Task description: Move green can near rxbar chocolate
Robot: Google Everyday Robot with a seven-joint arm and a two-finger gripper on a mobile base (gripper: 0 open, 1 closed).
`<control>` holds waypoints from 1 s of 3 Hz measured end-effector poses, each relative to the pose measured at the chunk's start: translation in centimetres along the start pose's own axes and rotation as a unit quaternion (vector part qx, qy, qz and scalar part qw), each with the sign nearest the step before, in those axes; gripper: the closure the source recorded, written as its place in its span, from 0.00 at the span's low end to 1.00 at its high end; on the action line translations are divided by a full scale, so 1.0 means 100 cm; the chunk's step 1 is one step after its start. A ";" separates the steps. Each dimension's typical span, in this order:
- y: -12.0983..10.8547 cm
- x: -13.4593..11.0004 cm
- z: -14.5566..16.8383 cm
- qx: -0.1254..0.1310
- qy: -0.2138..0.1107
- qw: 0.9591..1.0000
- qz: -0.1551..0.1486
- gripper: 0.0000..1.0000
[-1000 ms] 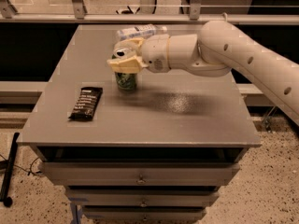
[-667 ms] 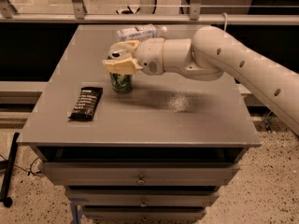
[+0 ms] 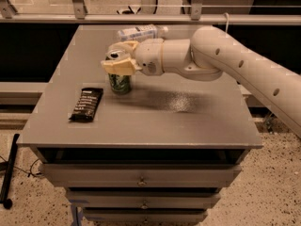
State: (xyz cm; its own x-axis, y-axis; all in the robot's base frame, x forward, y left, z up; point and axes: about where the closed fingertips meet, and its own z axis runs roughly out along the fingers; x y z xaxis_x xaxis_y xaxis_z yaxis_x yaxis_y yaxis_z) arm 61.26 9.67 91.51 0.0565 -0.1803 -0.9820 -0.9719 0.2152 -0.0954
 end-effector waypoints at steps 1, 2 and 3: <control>0.002 0.000 0.006 -0.004 -0.008 1.000 0.007 0.84; 0.002 -0.002 0.006 -0.004 -0.008 1.000 0.007 0.59; 0.005 -0.002 0.011 -0.008 -0.016 1.000 0.015 0.36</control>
Offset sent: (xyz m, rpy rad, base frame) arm -0.0044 0.0309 -0.0106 0.1208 0.0785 0.0325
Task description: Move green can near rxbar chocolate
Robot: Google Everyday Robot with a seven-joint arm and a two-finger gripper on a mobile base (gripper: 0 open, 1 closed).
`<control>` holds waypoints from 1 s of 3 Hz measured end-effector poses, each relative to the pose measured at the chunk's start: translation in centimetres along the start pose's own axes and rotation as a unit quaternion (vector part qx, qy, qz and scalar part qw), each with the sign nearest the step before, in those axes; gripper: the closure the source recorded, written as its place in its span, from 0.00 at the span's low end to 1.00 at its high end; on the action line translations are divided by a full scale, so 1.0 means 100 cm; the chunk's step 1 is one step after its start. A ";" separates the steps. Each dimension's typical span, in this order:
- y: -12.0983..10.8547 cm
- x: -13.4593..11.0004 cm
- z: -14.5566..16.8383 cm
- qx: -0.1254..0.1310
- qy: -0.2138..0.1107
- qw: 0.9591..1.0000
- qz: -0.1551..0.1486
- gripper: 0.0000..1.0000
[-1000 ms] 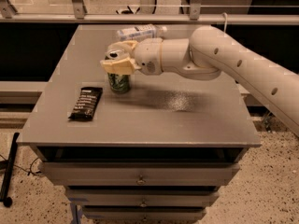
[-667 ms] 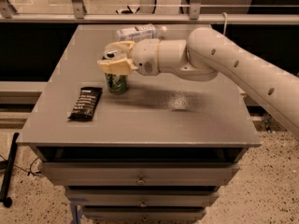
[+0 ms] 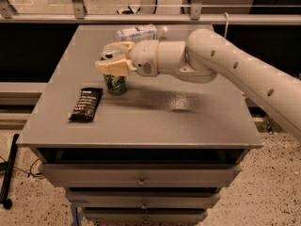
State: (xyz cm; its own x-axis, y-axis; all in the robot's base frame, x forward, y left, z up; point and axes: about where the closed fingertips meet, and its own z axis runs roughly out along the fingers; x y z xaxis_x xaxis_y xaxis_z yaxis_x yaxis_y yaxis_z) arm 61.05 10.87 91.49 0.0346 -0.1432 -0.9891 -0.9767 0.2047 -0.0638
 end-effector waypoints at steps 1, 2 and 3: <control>0.000 -0.001 0.000 0.000 0.000 1.000 0.000 0.12; 0.005 0.001 0.008 -0.008 -0.015 1.000 0.013 0.00; 0.002 -0.003 -0.007 -0.001 -0.032 0.999 0.009 0.00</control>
Offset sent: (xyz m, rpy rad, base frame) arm -0.0049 0.0143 -0.0080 0.0810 0.0535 0.0248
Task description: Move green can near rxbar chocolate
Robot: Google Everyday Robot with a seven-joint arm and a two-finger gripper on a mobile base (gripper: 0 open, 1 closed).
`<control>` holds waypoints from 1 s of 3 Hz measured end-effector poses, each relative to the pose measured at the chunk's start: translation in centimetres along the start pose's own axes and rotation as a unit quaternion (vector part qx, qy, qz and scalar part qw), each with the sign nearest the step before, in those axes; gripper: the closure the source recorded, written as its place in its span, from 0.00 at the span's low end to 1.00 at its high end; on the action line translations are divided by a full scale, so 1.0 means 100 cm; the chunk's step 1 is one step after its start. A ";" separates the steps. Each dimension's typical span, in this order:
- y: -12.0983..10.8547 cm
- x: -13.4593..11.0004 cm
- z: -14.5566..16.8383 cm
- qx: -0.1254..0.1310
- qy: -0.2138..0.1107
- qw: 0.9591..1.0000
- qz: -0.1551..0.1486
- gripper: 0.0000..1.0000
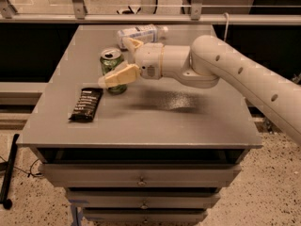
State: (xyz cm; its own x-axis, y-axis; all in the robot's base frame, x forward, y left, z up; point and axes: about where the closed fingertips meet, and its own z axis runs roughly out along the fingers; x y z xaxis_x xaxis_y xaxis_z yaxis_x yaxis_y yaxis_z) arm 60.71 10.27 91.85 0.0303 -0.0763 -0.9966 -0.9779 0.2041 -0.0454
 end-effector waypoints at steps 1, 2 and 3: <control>-0.010 -0.014 -0.047 0.023 -0.025 0.999 -0.021 0.00; -0.018 -0.032 -0.129 0.080 -0.031 0.995 -0.058 0.00; -0.020 -0.032 -0.154 0.100 -0.029 0.993 -0.061 0.00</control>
Offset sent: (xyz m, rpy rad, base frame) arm -0.0259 -0.2616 0.0791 0.0272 -0.2556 -0.3324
